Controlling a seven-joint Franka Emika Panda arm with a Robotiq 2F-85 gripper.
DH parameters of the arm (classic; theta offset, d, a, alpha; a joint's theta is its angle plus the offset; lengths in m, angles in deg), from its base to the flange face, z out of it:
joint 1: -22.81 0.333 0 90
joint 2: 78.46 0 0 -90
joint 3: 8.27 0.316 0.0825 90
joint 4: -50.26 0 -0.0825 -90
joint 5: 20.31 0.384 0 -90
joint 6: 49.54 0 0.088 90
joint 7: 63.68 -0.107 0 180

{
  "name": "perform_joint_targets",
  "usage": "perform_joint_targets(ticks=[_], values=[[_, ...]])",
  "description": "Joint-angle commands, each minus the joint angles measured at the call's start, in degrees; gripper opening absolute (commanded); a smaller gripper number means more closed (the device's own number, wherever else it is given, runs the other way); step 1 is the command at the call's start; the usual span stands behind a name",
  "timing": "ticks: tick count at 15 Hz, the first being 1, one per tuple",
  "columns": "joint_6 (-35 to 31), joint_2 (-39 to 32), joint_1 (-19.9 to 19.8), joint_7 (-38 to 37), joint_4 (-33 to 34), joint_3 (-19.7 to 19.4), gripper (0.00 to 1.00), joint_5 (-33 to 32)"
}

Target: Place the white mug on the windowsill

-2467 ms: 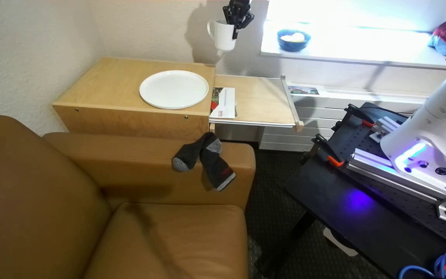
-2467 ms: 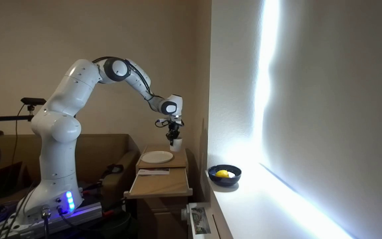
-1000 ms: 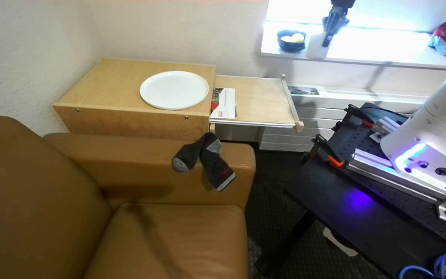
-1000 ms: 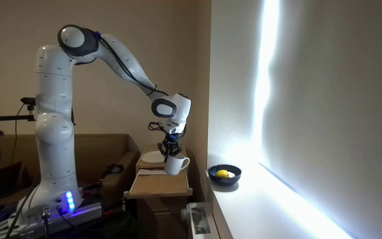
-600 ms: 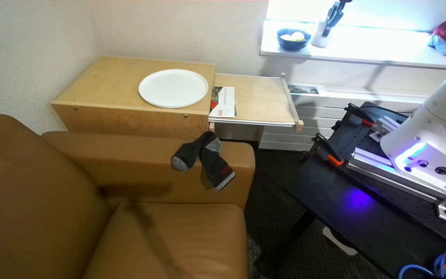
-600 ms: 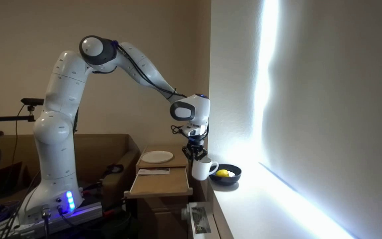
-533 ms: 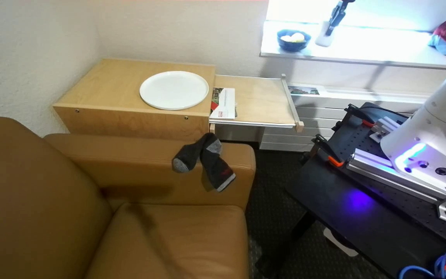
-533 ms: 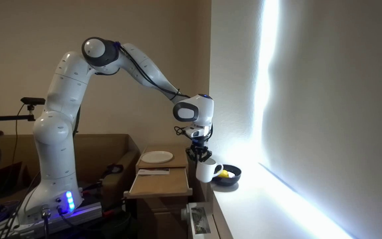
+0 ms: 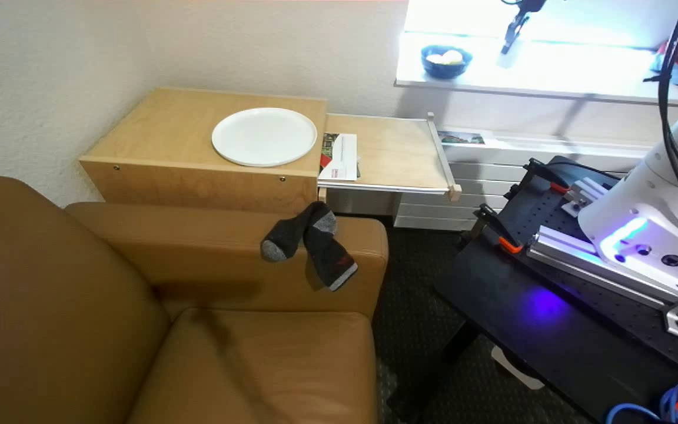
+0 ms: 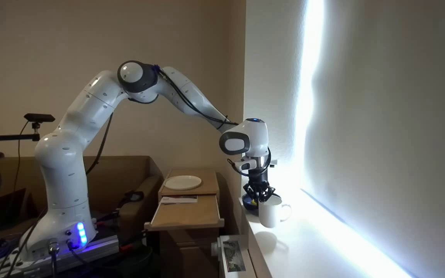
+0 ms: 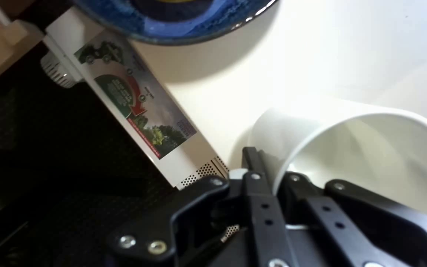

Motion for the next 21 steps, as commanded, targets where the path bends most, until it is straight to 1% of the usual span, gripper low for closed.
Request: perform_joint_targets(ticks=[1,2,4,5,6,7,9,13,14,15,16,18,21], values=[[-3.86,-7.52,2.16,-13.06,5.68,-2.02,0.01,-2.6],[-3.67,-8.94,2.75,-16.76,6.68,-2.46,0.01,-3.61],[-1.8,-11.32,2.43,-21.8,9.07,-2.46,0.01,-4.91],[-0.25,-11.33,1.85,-23.36,10.06,-2.0,0.01,-5.26],[1.36,-11.43,0.49,-23.75,11.07,-0.71,0.01,-4.76],[2.02,-11.57,0.1,-24.94,11.44,-0.31,0.01,-4.55],[4.73,-11.94,-2.56,-24.32,13.15,2.06,0.01,-2.61],[6.59,-12.54,-6.08,-24.14,15.06,4.41,0.03,0.61],[6.74,-12.39,-6.42,-24.53,15.31,4.88,0.31,1.35],[6.56,-11.98,-6.71,-23.96,14.94,5.38,0.32,1.9],[6.22,-11.55,-6.73,-23.68,14.26,5.81,0.36,2.37],[6.17,-10.13,-6.69,-22.33,12.69,6.86,0.5,2.81],[5.36,-6.36,-4.48,-21.91,9.4,6.01,0.73,1.04]])
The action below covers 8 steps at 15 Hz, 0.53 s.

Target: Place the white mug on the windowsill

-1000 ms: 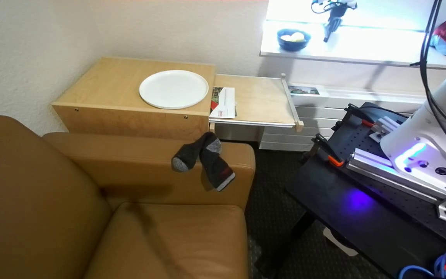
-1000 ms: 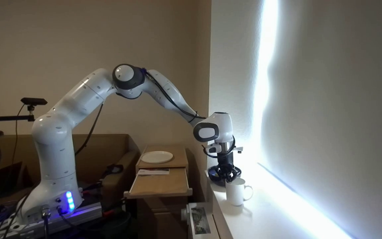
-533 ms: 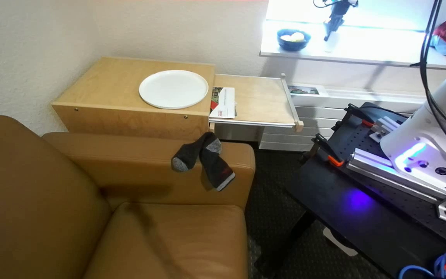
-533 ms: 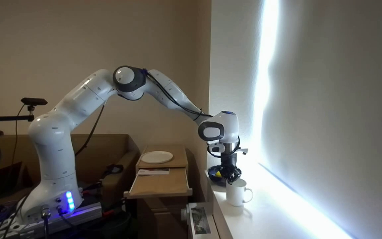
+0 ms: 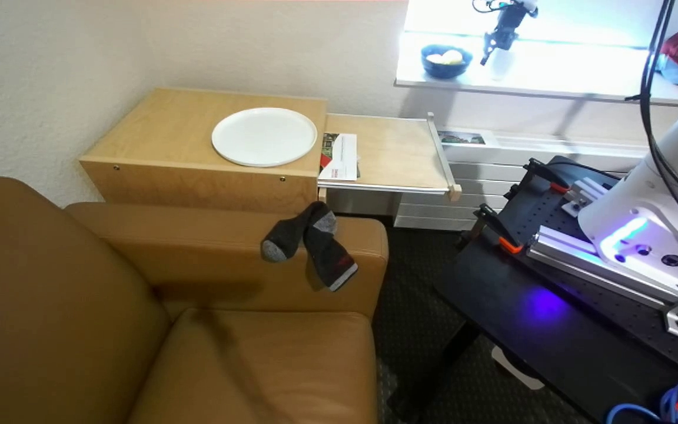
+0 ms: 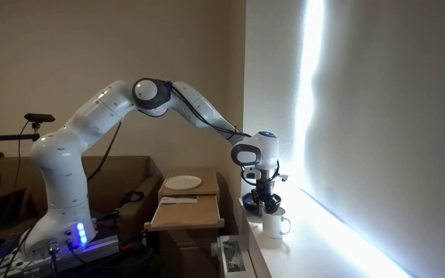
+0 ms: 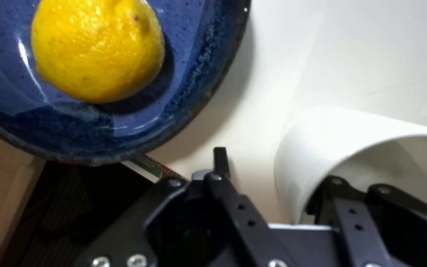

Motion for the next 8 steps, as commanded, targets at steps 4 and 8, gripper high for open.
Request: perform_joint_targets(ticks=[4,8], values=[[-1.39,11.8,5.5,-1.06,-9.38,-4.55,0.98,-5.86],[-5.15,22.71,9.25,-1.93,-17.2,-7.86,1.0,-12.21]])
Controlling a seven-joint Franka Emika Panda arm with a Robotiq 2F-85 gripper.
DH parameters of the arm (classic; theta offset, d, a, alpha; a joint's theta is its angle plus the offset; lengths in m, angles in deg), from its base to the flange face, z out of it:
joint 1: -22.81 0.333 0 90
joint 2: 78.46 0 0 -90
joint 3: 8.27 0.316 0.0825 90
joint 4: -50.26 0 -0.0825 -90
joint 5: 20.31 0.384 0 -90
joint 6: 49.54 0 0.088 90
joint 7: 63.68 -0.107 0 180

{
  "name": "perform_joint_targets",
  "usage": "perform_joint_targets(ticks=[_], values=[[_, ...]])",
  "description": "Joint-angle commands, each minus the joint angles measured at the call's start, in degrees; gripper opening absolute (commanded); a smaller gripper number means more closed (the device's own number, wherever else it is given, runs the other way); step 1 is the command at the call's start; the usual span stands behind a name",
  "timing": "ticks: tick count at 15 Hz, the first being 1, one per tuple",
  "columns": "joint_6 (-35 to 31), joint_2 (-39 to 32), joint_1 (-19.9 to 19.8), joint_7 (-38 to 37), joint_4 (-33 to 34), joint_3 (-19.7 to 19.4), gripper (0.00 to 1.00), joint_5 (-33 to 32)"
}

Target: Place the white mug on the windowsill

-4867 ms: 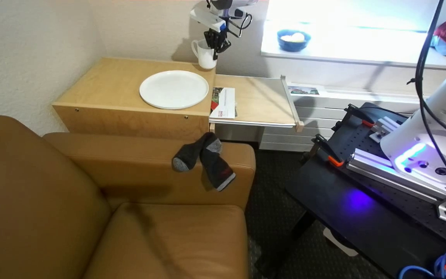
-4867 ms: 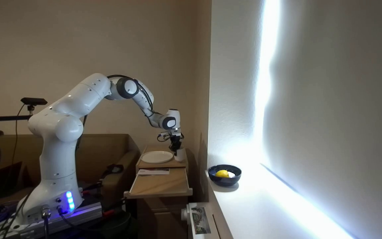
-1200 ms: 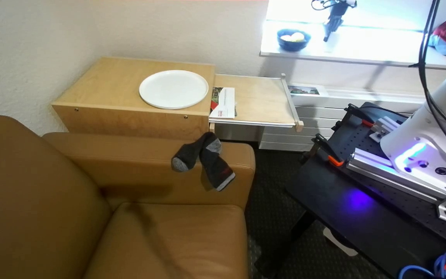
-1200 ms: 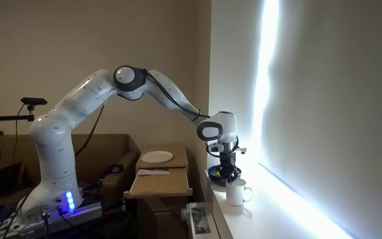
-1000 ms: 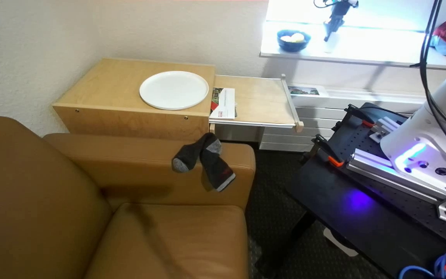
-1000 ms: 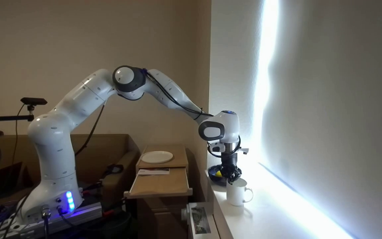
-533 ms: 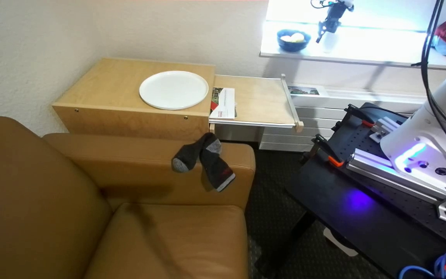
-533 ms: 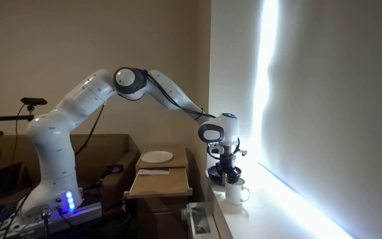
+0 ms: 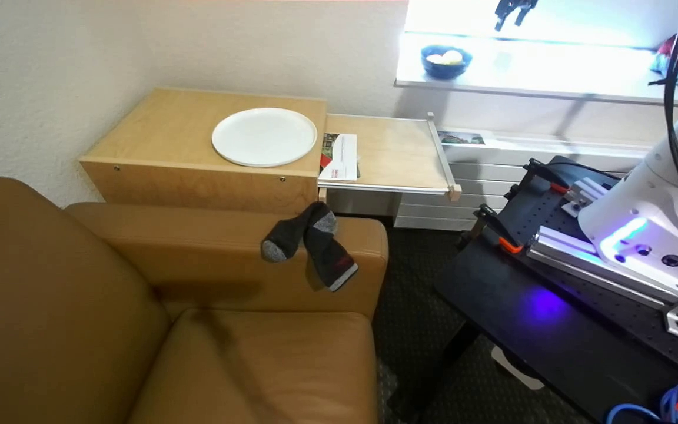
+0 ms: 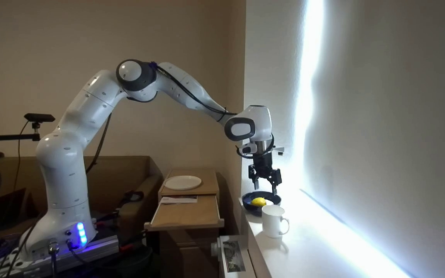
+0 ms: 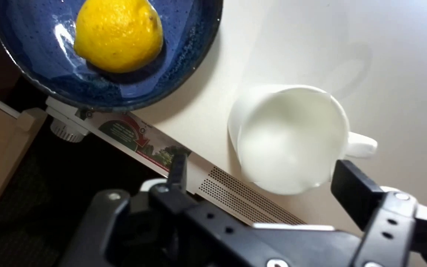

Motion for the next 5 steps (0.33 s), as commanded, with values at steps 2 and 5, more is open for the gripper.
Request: perform_joint_targets(ticks=[2,5], values=[[-8.25,16.82,1.8,6.74,-14.26,1.17,1.0,-1.31],[-5.96,15.32,1.75,7.2,-10.7,1.2,1.0,-1.41]])
